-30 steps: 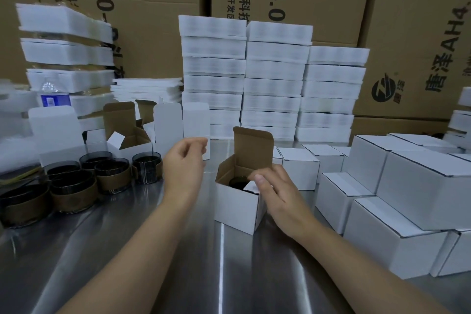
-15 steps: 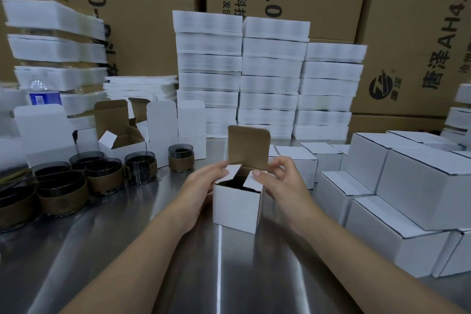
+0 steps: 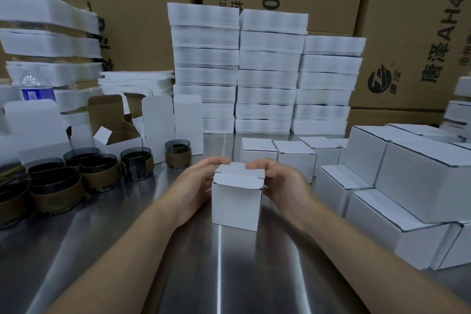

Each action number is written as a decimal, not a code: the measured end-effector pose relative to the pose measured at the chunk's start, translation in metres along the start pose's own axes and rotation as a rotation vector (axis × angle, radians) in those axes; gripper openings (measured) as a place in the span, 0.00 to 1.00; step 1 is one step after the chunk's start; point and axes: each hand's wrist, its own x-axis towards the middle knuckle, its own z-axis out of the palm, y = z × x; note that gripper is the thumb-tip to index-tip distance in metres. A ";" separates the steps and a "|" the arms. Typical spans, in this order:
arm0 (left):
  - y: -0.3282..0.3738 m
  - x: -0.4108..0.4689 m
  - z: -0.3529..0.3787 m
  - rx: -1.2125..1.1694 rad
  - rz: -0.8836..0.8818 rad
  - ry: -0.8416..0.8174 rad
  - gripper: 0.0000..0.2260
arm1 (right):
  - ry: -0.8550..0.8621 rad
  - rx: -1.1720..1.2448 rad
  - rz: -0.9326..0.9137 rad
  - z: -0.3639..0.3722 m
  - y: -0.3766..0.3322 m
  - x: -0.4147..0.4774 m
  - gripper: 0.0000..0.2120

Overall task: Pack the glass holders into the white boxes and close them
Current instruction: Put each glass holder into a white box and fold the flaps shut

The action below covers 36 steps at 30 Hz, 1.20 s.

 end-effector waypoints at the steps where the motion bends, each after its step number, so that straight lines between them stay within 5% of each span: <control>1: 0.000 0.000 0.000 0.011 -0.003 -0.012 0.08 | -0.006 -0.001 -0.002 0.000 -0.001 0.000 0.16; 5: 0.000 0.000 -0.002 -0.037 -0.008 -0.023 0.10 | 0.037 -0.123 -0.018 0.004 0.000 -0.001 0.16; 12: 0.001 -0.003 0.000 0.077 0.007 -0.041 0.12 | -0.095 -0.702 -0.145 0.005 0.005 -0.011 0.27; 21: 0.002 -0.006 0.002 0.088 0.029 -0.061 0.14 | 0.057 -0.885 -0.414 0.007 0.001 -0.017 0.19; 36: 0.003 -0.005 0.002 0.073 0.022 -0.050 0.13 | 0.109 -0.896 -0.421 0.016 -0.007 -0.019 0.11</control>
